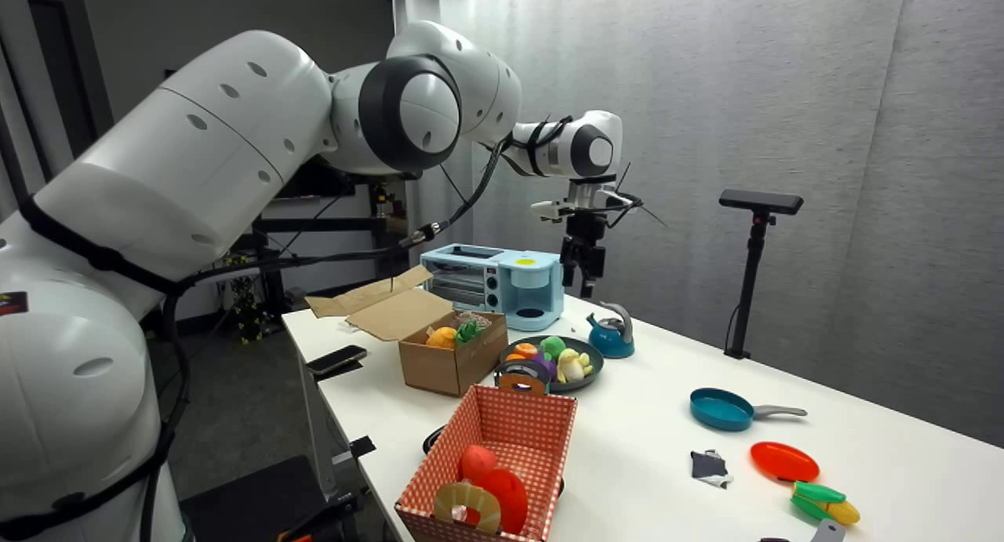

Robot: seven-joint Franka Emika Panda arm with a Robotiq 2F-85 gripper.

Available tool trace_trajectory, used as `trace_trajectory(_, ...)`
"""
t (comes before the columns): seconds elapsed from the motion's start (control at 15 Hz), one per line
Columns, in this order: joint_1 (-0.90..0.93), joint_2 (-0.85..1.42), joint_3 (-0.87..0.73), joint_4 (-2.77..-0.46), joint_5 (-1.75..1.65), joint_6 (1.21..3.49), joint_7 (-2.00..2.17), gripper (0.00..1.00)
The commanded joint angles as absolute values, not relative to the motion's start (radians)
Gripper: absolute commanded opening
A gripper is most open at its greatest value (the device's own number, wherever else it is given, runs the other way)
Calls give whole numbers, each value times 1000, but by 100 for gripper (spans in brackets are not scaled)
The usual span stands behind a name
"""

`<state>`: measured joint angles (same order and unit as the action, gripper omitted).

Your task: Remove the lid from the blue pot.

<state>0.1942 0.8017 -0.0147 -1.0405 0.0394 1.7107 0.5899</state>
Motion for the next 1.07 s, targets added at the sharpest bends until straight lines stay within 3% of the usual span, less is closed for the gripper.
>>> trace_trajectory(0.0, 195, 811, -19, -1004, 49, 1669, 621, 100)
trace_trajectory(0.6, 215, 821, -16, -964, 38, 1657, 622, 100)
trace_trajectory(1.0, 239, 813, -17, -1072, 44, 1673, 654, 100)
